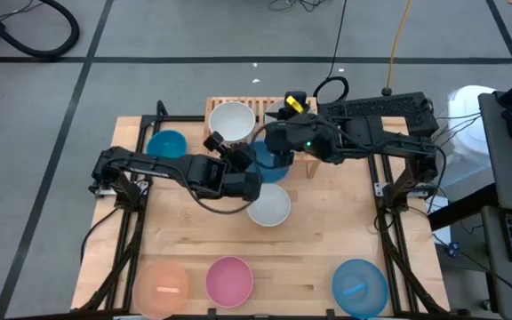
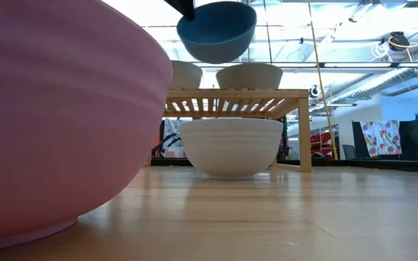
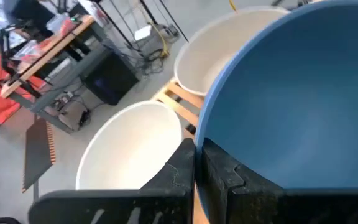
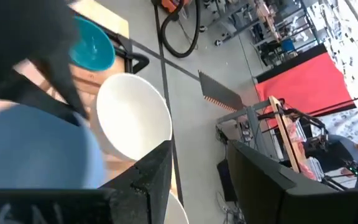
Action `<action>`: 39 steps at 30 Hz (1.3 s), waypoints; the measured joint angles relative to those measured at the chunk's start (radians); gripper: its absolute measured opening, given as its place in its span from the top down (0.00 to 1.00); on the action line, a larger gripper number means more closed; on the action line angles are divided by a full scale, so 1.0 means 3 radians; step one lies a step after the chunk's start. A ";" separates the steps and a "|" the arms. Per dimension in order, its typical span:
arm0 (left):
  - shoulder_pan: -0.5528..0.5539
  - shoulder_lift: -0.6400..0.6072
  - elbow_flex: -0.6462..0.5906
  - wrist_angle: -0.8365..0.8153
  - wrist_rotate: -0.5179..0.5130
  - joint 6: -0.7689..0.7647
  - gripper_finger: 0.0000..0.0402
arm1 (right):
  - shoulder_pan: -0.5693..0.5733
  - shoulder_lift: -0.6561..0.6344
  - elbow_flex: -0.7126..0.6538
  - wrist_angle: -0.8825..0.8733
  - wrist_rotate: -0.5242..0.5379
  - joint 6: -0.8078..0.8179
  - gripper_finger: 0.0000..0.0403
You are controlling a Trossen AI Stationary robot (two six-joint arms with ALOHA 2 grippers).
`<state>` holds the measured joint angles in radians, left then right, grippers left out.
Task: Place and stack bowls onto a shelf
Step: Stack the bottom small blue bowl on top of the small white bowl on the shelf
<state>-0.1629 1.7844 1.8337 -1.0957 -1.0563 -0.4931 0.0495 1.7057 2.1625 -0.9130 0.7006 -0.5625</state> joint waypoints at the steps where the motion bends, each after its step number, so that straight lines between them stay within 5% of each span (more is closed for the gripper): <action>1: 0.0000 0.0000 0.0002 0.0004 -0.0018 -0.0010 0.97 | 0.0014 -0.0011 -0.0006 -0.0012 0.0001 -0.0001 0.63; 9: -0.0007 -0.0114 0.0049 0.0028 -0.0025 0.0172 0.97 | 0.0138 -0.0337 0.0000 0.0048 0.0312 -0.0086 0.63; 20: 0.0230 -0.0964 0.0078 0.0078 0.0150 0.0324 0.97 | 0.0305 -0.0838 -0.0004 0.0071 0.0390 -0.0075 0.63; 32: 0.1260 -0.1381 0.0079 -0.0087 0.1653 0.0671 0.97 | 0.0323 -0.1027 -0.0007 0.0041 0.0381 -0.0001 0.63; 39: 0.1931 -0.1371 0.0080 -0.0418 0.2149 0.0793 0.97 | 0.0321 -0.1030 -0.0007 0.0034 0.0383 -0.0008 0.63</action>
<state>0.4164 1.3731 1.8576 -1.2211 -0.4117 -0.2552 0.1459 1.3968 2.1605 -0.9028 0.8155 -0.5648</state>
